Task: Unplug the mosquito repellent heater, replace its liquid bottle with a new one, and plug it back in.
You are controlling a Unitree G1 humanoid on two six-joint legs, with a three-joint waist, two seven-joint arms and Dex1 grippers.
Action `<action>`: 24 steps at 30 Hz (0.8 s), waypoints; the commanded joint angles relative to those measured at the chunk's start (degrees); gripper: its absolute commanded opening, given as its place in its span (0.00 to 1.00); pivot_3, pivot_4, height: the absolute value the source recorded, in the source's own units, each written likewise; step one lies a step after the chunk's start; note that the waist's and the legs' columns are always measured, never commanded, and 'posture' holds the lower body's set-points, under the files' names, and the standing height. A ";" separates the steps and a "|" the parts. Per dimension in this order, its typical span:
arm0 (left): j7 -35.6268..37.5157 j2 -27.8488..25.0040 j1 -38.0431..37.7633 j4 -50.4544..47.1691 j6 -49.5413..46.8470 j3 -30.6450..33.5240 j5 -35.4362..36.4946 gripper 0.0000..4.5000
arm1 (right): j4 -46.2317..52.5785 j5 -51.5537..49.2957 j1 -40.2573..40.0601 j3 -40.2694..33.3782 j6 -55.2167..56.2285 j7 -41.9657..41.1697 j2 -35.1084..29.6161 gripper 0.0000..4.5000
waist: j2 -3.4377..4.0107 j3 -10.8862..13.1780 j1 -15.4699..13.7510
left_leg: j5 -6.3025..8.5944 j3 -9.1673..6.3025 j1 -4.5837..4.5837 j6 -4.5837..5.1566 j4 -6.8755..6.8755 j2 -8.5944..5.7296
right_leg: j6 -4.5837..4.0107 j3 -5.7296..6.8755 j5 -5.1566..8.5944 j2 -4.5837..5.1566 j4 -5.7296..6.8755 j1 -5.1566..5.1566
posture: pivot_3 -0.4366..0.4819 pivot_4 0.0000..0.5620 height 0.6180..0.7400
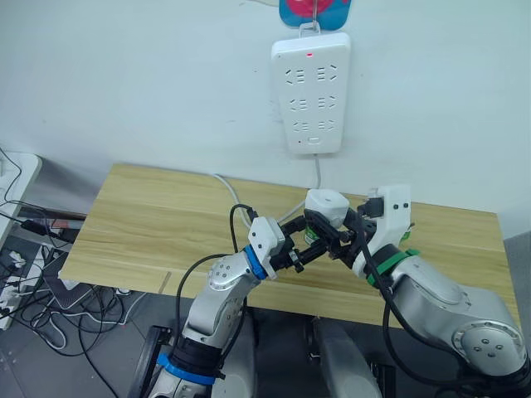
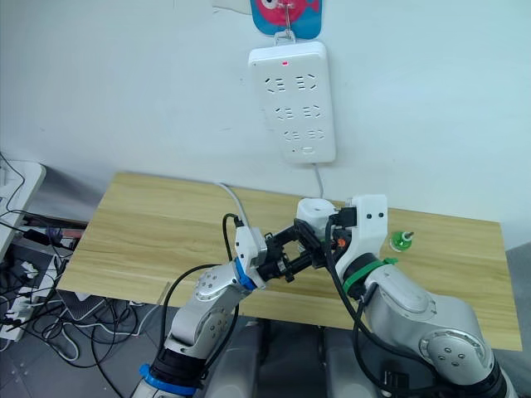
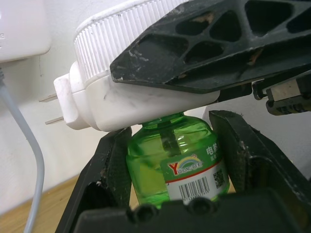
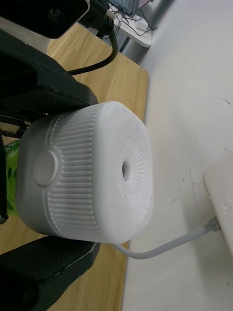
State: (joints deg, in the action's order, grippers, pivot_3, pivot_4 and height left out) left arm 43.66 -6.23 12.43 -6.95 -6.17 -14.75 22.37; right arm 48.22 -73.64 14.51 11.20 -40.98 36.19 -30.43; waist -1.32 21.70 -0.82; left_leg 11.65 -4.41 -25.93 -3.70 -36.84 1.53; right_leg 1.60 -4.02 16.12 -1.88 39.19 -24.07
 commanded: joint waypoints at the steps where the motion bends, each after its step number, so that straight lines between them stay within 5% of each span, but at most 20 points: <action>1: 1.12 -0.49 -0.72 -4.08 0.18 -2.15 -0.35 0.61 | 2.12 1.51 -0.74 -0.71 -0.14 -0.96 0.81 0.68 | 0.00 0.00 0.01 | 0.00 -0.01 0.00 0.00 0.00 0.00 | 0.00 0.00 0.00 0.00 0.00 0.00 | 0.55 0.65 1.00; 3: 2.34 -2.32 -1.29 -4.85 -1.91 -1.85 1.01 0.66 | 2.01 2.43 -1.33 -1.75 -0.15 -1.32 0.64 0.68 | 0.01 0.00 0.02 | 0.00 -0.01 0.00 0.00 0.00 0.01 | 0.00 0.00 0.00 0.00 0.01 0.00 | 0.55 0.65 1.00; 9: 8.60 -11.17 -3.89 -9.48 -6.16 1.46 6.14 1.00 | 1.11 5.51 -3.07 -6.03 -0.09 -4.01 -1.19 0.68 | 0.04 -0.03 0.04 | 0.00 0.00 0.01 0.00 0.01 0.02 | 0.00 0.02 0.00 0.00 0.02 -0.01 | 0.58 0.63 1.00; 16: 15.87 -24.22 2.80 -6.27 -8.30 14.05 12.22 1.00 | 5.39 7.46 -5.87 -12.44 -0.29 -5.03 -4.16 0.68 | 0.08 -0.05 -0.44 | -0.04 -0.07 0.03 -0.06 0.05 0.05 | -0.05 0.04 0.03 -0.02 0.15 -0.08 | 0.61 0.59 1.00; 24: 18.19 -19.89 22.55 11.33 -7.19 15.00 10.45 1.00 | 7.94 10.06 -4.97 -11.09 -0.72 -3.74 -2.63 0.68 | -0.14 -0.33 -0.57 | -0.15 0.02 -0.02 -0.25 0.01 -0.08 | -0.03 0.25 0.00 0.05 0.07 -0.04 | 0.61 0.54 1.00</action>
State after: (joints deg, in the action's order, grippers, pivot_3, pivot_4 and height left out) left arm 61.00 -26.67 33.66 2.86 -15.29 0.26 33.46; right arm 53.02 -64.30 9.13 0.25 -42.01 32.54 -33.29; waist -1.46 21.38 -1.39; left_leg 11.49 -4.41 -25.95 -3.96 -36.83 1.46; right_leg 1.52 -3.76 16.10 -1.83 39.29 -24.11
